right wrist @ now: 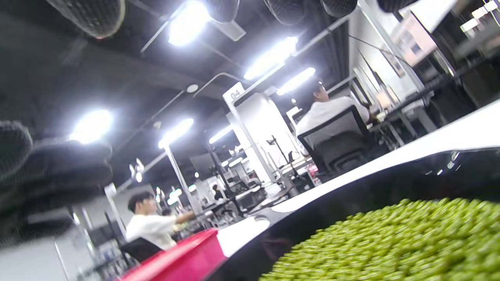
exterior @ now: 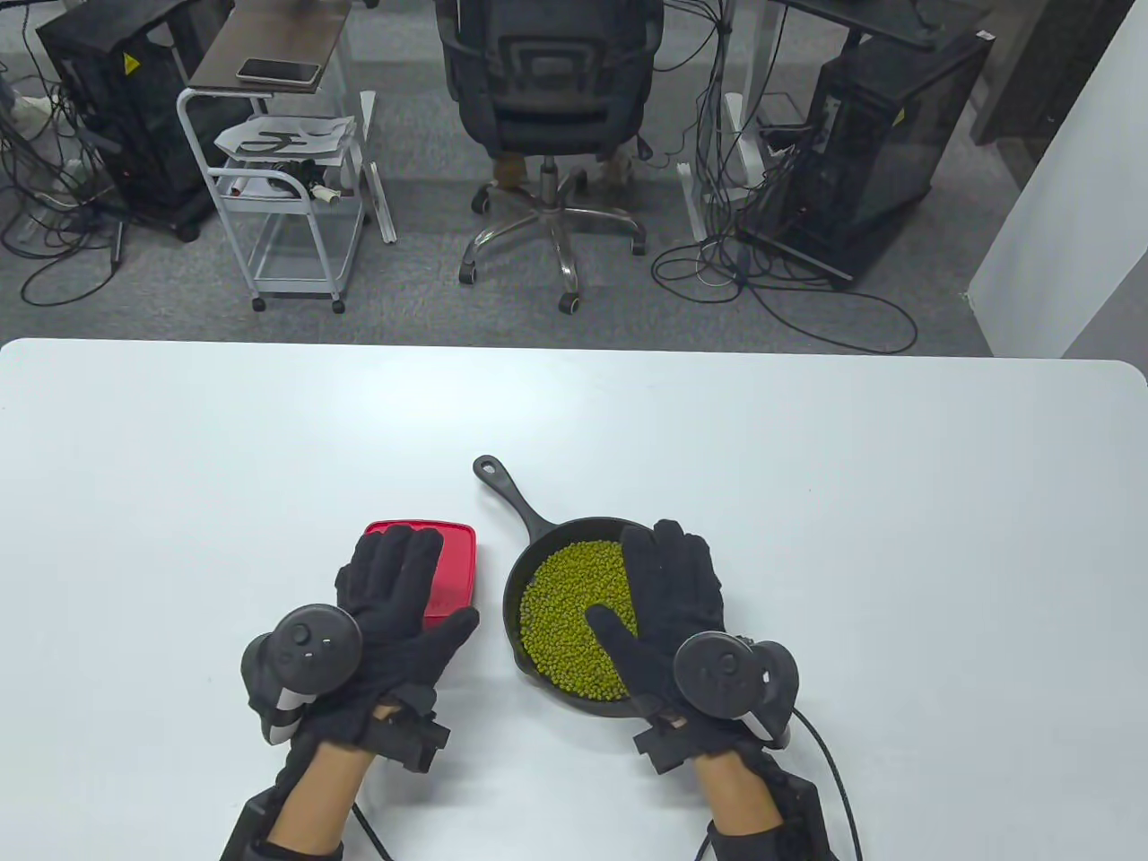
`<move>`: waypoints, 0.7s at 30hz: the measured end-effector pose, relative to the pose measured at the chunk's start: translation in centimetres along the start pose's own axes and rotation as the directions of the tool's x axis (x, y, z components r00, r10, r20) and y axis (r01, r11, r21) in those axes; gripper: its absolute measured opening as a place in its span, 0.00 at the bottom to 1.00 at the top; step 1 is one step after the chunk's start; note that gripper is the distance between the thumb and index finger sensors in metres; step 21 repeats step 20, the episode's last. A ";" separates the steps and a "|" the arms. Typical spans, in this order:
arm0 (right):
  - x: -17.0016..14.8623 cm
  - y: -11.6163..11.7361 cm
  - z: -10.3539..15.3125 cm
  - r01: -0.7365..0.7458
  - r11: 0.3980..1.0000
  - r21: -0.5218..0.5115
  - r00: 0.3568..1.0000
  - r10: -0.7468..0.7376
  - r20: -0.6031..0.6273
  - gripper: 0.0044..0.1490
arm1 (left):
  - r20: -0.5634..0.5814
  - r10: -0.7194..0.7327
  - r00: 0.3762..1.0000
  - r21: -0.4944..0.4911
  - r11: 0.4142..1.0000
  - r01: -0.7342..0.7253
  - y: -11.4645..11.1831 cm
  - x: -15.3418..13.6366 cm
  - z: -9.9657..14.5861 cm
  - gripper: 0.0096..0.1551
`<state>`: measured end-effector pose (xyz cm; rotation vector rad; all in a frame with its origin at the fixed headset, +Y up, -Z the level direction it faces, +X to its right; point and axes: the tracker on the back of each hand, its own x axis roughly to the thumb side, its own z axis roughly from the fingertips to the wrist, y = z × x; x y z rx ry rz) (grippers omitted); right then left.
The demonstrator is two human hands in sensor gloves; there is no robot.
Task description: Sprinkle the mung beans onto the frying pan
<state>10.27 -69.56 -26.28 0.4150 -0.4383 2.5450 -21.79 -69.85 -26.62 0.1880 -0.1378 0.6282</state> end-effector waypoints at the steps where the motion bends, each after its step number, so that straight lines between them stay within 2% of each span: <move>1: 0.1 0.1 0.1 -0.047 0.999 0.012 0.999 0.047 0.006 0.57 | 0.001 -0.072 0.997 -0.016 0.997 0.072 -0.2 0.1 -0.1 0.61; 3: 0.3 0.5 0.1 -0.184 0.981 0.055 0.983 0.182 0.034 0.59 | 0.007 -0.164 0.986 -0.053 0.985 0.165 -0.8 0.0 -0.2 0.64; 5: 0.2 0.8 0.2 -0.238 0.969 0.063 0.971 0.235 0.049 0.60 | 0.004 -0.177 0.984 -0.062 0.982 0.176 -1.2 -0.2 -0.4 0.65; 21: 0.2 0.9 0.1 -0.244 0.967 0.072 0.970 0.242 0.034 0.59 | 0.006 -0.142 0.990 -0.064 0.988 0.142 -1.4 -0.6 -0.5 0.65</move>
